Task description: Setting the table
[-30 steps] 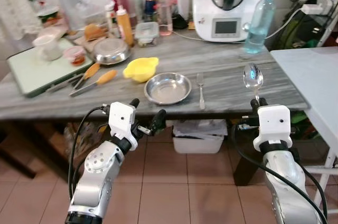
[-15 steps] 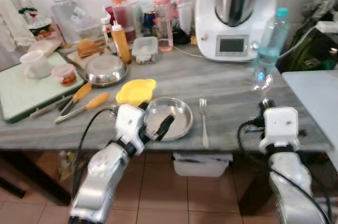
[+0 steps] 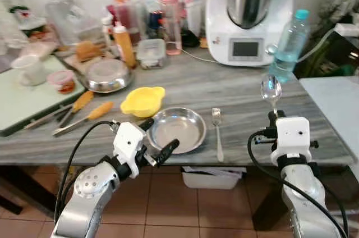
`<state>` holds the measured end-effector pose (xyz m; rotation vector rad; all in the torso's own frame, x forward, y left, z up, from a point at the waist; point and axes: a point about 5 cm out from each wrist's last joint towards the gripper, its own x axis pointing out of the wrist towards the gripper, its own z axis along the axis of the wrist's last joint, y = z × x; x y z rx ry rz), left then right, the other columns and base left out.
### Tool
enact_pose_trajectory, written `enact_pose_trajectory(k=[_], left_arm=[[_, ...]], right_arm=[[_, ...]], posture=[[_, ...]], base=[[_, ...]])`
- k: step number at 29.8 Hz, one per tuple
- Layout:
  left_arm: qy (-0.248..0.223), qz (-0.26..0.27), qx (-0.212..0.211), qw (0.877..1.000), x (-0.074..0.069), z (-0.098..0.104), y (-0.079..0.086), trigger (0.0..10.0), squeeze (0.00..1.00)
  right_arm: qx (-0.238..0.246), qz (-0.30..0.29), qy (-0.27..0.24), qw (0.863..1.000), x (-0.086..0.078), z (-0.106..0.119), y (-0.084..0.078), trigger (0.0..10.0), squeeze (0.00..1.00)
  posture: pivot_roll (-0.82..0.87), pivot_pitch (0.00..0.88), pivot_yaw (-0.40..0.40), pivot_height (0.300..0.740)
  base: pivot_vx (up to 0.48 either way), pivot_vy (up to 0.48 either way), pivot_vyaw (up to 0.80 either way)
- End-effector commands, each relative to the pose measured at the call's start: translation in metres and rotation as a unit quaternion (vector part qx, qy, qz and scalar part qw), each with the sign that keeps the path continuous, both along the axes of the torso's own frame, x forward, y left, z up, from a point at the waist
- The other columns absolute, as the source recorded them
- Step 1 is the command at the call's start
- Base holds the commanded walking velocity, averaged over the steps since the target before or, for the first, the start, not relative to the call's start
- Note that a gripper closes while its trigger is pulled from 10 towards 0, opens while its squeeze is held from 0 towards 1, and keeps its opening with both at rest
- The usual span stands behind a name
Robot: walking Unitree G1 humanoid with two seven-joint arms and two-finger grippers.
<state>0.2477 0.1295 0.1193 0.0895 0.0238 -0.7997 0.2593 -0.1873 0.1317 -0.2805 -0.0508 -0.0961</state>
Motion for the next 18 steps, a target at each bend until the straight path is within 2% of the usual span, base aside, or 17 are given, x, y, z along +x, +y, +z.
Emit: enact_pose_trajectory(k=[1, 2, 4, 8, 15, 18], left_arm=[[-0.004, -0.039, 0.024, 0.999, -0.005, 0.003, -0.002, 10.0, 0.00], [0.000, -0.059, 0.033, 0.998, -0.008, 0.004, -0.002, 10.0, 0.00], [0.004, -0.064, 0.031, 0.997, -0.009, 0.005, -0.002, 10.0, 0.00], [0.012, -0.089, 0.042, 0.995, -0.011, 0.011, 0.003, 10.0, 0.00], [0.021, -0.102, 0.042, 0.994, -0.014, 0.013, 0.001, 10.0, 0.00], [0.024, -0.106, 0.042, 0.993, -0.016, 0.012, -0.001, 10.0, 0.00]], right_arm=[[0.011, 0.004, 0.000, 1.000, 0.002, 0.003, 0.002, 10.0, 0.00], [0.024, 0.008, 0.006, 1.000, 0.003, 0.003, 0.003, 10.0, 0.00], [0.028, 0.010, 0.007, 1.000, 0.004, 0.003, 0.004, 10.0, 0.00], [0.068, 0.022, 0.044, 0.997, 0.010, -0.005, 0.011, 10.0, 0.00], [0.091, 0.033, 0.092, 0.991, 0.025, -0.017, 0.013, 10.0, 0.00], [0.092, 0.042, 0.096, 0.990, 0.032, -0.016, 0.015, 10.0, 0.00]], posture=[[-0.05, 0.055, 0.067, 0.740], [-0.04, 0.065, 0.069, 0.740], [-0.04, 0.068, 0.070, 0.740], [-0.04, 0.086, 0.077, 0.740], [-0.03, 0.100, 0.086, 0.740], [-0.03, 0.102, 0.088, 0.740]], base=[[0.000, 0.000, 0.00], [0.000, 0.000, 0.00], [0.000, 0.000, 0.00], [0.000, 0.000, 0.00], [0.000, 0.000, 0.00], [0.000, 0.000, 0.00]])
